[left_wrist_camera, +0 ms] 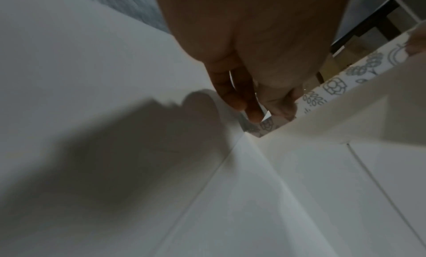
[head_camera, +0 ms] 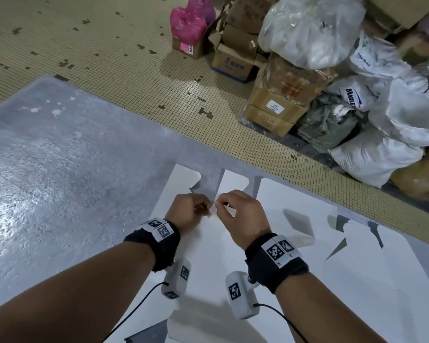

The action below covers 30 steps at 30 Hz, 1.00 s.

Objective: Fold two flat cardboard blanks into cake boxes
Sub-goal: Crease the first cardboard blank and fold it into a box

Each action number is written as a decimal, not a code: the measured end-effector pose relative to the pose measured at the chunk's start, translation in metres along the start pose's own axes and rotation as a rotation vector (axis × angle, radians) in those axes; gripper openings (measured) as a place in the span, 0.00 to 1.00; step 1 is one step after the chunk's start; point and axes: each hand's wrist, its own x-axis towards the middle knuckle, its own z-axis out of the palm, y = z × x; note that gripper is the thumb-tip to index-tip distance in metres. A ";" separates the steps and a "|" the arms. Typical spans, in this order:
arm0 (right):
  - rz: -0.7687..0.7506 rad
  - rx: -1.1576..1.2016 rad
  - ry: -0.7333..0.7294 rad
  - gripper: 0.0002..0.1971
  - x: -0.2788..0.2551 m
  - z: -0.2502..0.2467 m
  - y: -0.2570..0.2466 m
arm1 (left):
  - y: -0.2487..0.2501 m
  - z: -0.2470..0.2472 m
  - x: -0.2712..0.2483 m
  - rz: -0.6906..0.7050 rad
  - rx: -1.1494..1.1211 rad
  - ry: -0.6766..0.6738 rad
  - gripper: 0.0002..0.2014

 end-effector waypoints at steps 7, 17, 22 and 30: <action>0.024 0.004 -0.005 0.11 0.002 -0.002 0.001 | -0.008 0.002 0.003 -0.014 0.031 -0.037 0.18; 0.041 -0.013 -0.032 0.07 0.000 -0.006 0.001 | -0.007 0.008 0.004 -0.022 0.163 -0.053 0.25; 0.064 -0.023 0.004 0.17 -0.014 -0.017 -0.005 | -0.010 0.004 0.004 -0.051 0.179 0.011 0.22; 0.157 -0.078 0.177 0.17 -0.109 -0.069 0.009 | -0.003 -0.008 0.008 -0.209 0.037 0.173 0.06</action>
